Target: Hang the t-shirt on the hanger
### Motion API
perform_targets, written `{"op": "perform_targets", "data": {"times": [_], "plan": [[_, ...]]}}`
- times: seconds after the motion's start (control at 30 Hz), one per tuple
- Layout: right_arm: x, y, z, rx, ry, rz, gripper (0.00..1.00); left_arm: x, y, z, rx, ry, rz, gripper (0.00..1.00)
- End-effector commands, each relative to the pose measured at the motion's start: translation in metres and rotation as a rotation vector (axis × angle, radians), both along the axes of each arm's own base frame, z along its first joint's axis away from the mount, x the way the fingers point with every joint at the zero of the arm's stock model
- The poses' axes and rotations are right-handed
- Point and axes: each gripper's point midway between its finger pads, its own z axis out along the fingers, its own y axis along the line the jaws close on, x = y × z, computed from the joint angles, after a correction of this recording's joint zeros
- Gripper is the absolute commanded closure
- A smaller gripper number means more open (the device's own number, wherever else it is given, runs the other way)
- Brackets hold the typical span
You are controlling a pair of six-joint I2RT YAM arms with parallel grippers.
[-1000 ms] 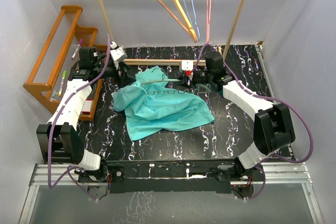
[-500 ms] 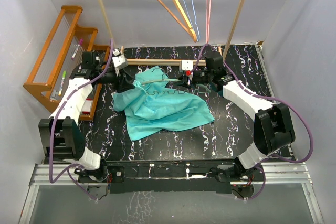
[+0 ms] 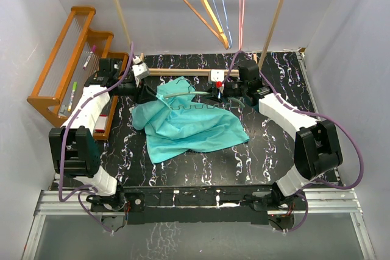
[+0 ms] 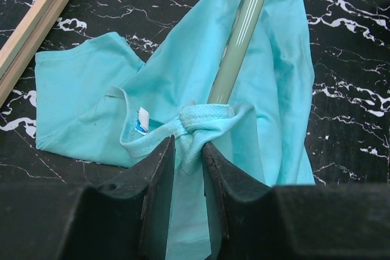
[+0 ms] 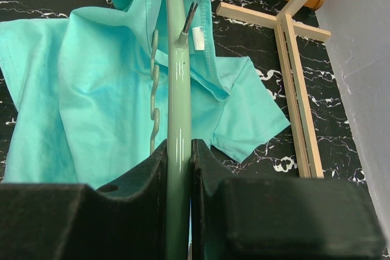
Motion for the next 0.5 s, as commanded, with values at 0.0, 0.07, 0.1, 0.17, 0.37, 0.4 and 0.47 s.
{"op": "perform_targets", "data": {"times": [0.0, 0.07, 0.1, 0.17, 0.37, 0.4, 0.47], "plan": [[0.003, 0.006, 0.021, 0.037, -0.072, 0.020, 0.92, 0.001, -0.006, 0.021, -0.052, -0.049, -0.043, 0.80], [0.003, 0.006, 0.021, 0.038, -0.071, 0.021, 0.92, 0.000, -0.006, 0.021, -0.057, -0.046, -0.050, 0.85], [0.003, 0.006, 0.021, 0.038, -0.071, 0.021, 0.92, -0.001, -0.007, 0.021, -0.060, -0.044, -0.054, 0.87], [0.003, 0.006, 0.022, 0.038, -0.071, 0.022, 0.92, -0.003, -0.007, 0.021, -0.063, -0.041, -0.062, 0.92], [0.003, 0.006, 0.022, 0.040, -0.068, 0.025, 0.92, -0.009, -0.014, 0.024, -0.082, -0.028, -0.100, 0.99], [0.002, 0.006, 0.021, 0.041, -0.067, 0.026, 0.92, -0.010, -0.016, 0.024, -0.081, -0.028, -0.107, 0.99], [0.002, 0.007, 0.021, 0.041, -0.064, 0.029, 0.92, -0.013, -0.019, 0.024, -0.078, -0.030, -0.120, 1.00]]}}
